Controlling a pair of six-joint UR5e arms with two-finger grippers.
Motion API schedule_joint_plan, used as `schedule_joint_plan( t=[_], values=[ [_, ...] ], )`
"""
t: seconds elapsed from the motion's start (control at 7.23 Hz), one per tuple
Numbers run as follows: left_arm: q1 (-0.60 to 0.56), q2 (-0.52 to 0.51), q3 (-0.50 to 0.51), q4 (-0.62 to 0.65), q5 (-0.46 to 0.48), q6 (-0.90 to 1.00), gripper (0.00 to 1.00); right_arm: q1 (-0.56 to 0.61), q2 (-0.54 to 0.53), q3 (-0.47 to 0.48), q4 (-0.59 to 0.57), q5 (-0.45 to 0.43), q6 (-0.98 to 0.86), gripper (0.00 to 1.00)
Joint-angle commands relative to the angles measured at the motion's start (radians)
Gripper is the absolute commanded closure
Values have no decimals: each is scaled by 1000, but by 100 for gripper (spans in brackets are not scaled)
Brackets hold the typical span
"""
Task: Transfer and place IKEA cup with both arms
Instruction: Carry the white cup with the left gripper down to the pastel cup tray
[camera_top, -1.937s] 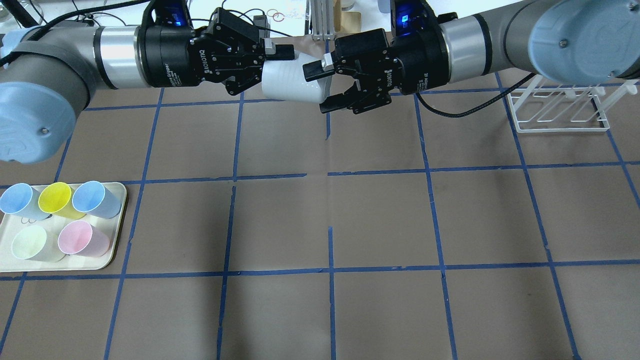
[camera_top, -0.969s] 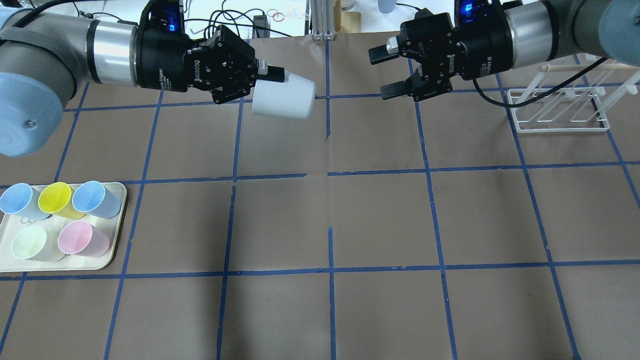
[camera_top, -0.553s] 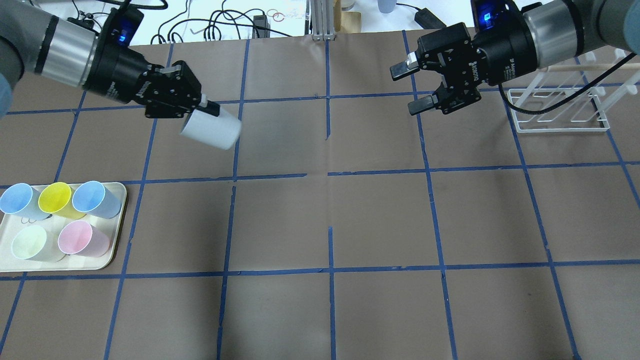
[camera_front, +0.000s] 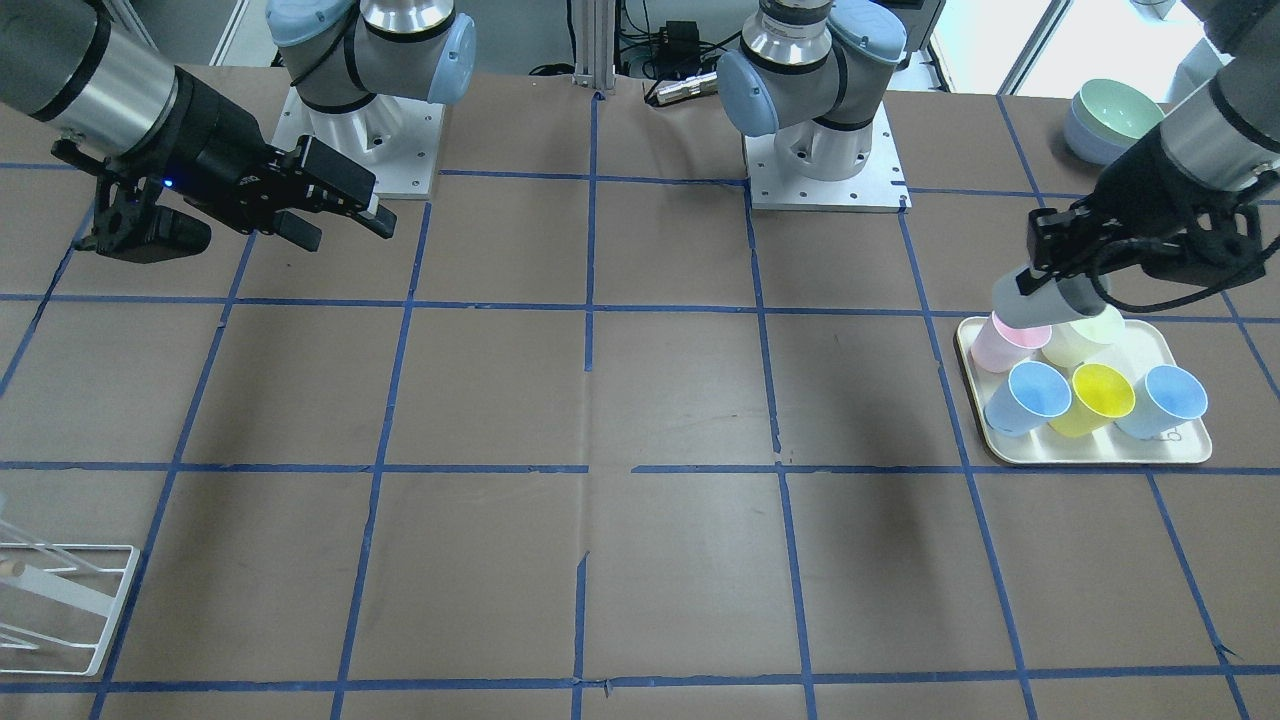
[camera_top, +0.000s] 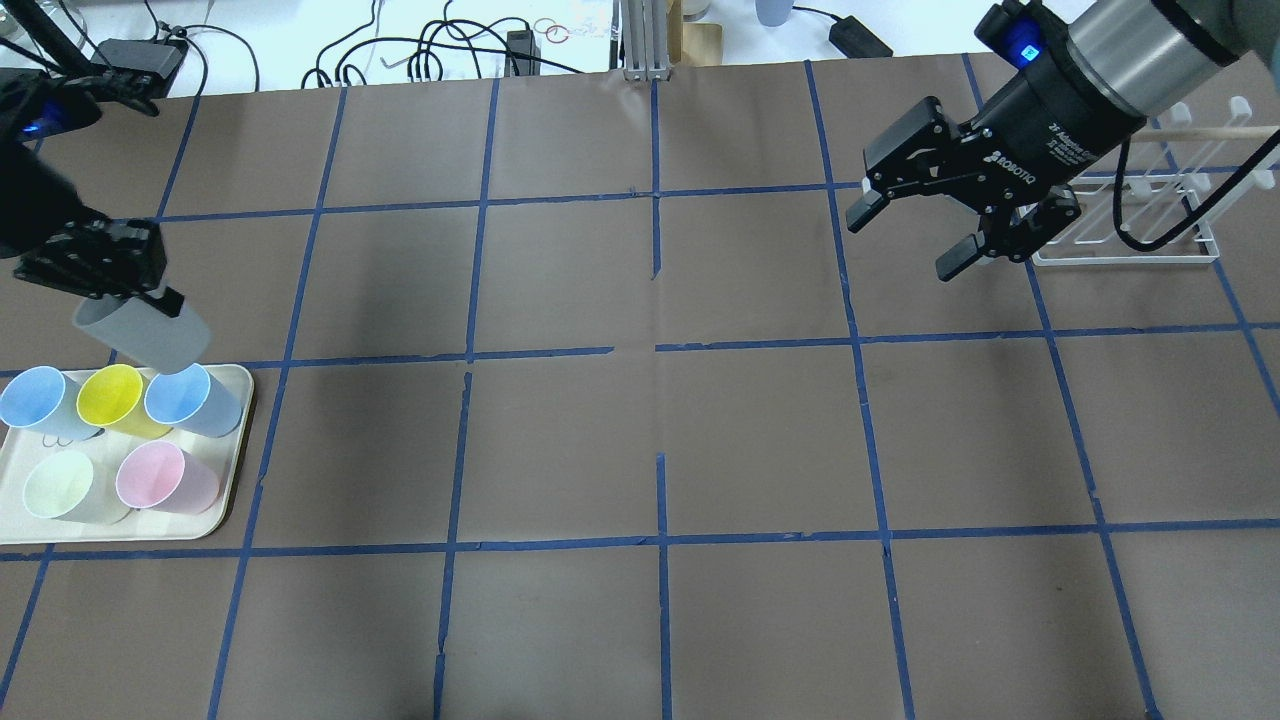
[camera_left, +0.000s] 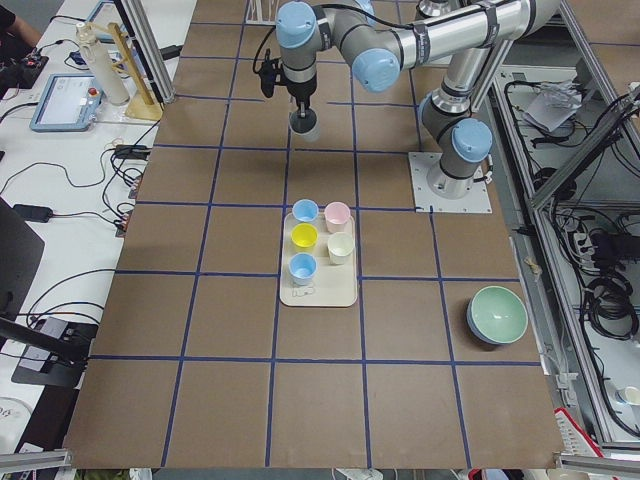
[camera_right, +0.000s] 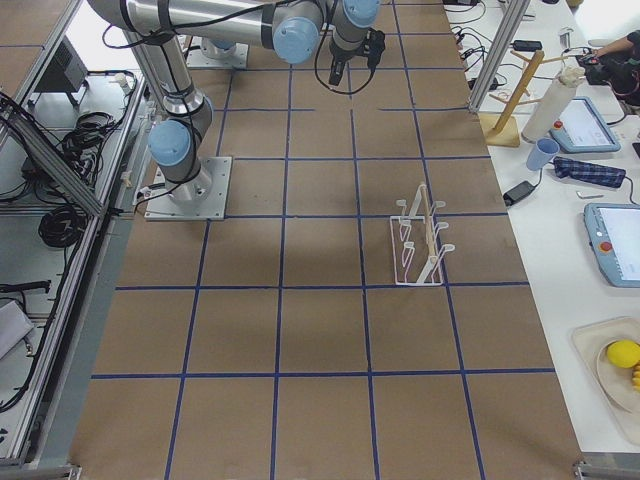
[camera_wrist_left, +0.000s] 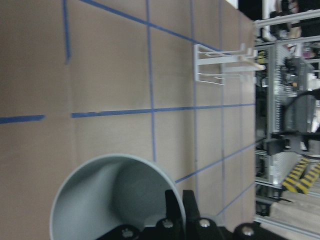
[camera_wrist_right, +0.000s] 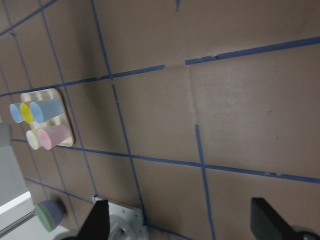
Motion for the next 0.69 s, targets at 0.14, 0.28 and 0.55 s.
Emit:
schedule_joint_plan(
  t=[0.14, 0.28, 0.55],
  values=[
    [253, -46, -19, 111, 102, 405, 100, 162, -24, 12, -114, -394, 172, 0],
    [314, -74, -41, 170, 100, 544, 100, 171, -32, 14, -114, -398, 272, 0],
    [379, -121, -103, 380, 102, 846, 100, 171, -65, 32, -110, -401, 298, 0]
  ],
)
